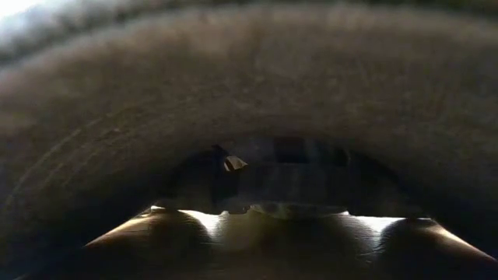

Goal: Pick & Place hat
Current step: Put the top blue cap into the transparent bin

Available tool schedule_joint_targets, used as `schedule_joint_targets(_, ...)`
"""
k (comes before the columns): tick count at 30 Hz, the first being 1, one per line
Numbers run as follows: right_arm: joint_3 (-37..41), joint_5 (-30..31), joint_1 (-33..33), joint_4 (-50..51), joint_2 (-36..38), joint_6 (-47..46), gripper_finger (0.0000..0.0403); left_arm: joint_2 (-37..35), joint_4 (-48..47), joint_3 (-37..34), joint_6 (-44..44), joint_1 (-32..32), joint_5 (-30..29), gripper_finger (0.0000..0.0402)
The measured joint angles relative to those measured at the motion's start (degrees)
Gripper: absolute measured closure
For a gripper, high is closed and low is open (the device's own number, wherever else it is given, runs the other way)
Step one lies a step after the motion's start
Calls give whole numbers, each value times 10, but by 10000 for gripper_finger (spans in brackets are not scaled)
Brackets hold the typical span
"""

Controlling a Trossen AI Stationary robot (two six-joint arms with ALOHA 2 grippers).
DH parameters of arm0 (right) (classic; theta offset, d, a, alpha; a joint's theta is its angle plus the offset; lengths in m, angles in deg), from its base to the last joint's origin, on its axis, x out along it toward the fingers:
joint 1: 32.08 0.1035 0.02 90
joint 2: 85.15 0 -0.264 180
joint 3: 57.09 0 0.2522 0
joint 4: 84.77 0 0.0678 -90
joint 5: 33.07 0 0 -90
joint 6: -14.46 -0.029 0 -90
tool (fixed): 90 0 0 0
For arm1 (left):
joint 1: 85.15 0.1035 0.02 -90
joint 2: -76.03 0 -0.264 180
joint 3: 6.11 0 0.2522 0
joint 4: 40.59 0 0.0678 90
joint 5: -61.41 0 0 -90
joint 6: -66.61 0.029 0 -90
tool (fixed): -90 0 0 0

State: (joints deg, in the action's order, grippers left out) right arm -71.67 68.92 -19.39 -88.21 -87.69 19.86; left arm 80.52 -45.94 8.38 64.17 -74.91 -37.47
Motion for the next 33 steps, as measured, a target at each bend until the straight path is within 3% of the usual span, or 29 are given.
schedule_joint_targets(28, 0, 19, 0, -7, -1, -25, 403, 4, 37, 0, -3, 0, 9, 364)
schedule_joint_targets(33, 0, 60, 0, -20, -14, -30, 403, 4, 37, 0, -7, 0, 9, 364)
